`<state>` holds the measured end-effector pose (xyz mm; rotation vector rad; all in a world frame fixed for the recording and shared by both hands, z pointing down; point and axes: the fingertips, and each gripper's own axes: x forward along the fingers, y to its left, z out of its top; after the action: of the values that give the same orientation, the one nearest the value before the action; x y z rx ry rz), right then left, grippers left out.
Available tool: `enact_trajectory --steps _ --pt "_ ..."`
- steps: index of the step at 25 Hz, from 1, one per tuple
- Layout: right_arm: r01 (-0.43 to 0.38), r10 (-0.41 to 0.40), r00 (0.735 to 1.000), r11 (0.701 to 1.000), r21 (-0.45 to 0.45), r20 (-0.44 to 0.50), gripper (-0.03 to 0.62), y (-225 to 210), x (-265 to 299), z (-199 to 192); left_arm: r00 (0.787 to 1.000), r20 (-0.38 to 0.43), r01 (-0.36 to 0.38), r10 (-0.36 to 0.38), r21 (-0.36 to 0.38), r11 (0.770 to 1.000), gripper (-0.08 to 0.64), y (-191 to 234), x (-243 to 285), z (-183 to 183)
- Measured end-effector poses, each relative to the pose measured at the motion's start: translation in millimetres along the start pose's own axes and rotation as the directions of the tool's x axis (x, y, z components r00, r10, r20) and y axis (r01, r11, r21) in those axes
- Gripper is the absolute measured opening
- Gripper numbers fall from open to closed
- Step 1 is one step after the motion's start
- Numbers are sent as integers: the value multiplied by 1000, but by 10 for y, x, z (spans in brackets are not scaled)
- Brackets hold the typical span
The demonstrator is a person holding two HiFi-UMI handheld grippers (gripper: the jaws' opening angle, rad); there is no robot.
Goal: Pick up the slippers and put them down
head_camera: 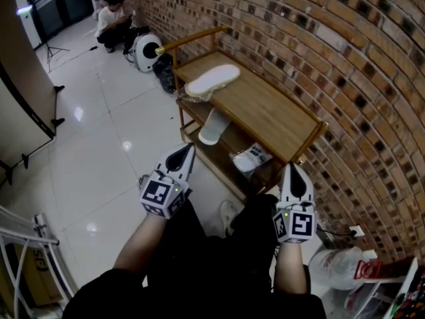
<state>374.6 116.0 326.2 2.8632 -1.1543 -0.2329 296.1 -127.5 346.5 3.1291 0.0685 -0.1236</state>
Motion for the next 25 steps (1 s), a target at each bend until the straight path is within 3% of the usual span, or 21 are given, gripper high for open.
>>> enact_trajectory --steps 6,8,10,11,13,15,16,20,23,25 --pt "22 -22 999 1000 -3 -41 9 -88 -64 -153 995 -75 69 -72 -44 997 2 -276 216 -370" --pt "39 -38 998 999 0 -53 9 -159 -99 -199 991 -83 96 -106 -117 989 2 -370 295 -517" --pt "56 -56 996 998 1 -64 9 -227 -139 -241 985 -65 137 -160 -261 956 2 -464 371 -680" --pt "64 -64 995 998 1 -71 9 -260 -154 -266 980 -44 166 -194 -355 920 2 -515 414 -769" --pt "78 -78 993 997 4 -86 9 -317 -176 -324 967 -5 212 -256 -544 812 2 -609 505 -981" --pt "88 -87 991 996 8 -100 9 -360 -198 -383 958 -9 206 -287 -677 706 3 -687 584 -1227" --pt "91 -89 990 996 8 -108 9 -376 -211 -410 954 -23 191 -297 -720 667 4 -730 618 -1352" --pt "93 -92 987 996 -3 -135 9 -394 -224 -470 947 -95 97 -306 -826 555 118 -865 720 -1852" --pt "103 -102 985 995 0 -143 9 -440 -207 -497 954 -130 2 -268 -897 443 179 -819 860 -2226" --pt "110 -109 983 994 -5 -150 9 -459 -211 -490 955 -157 -46 -250 -916 398 253 -776 956 -2423"
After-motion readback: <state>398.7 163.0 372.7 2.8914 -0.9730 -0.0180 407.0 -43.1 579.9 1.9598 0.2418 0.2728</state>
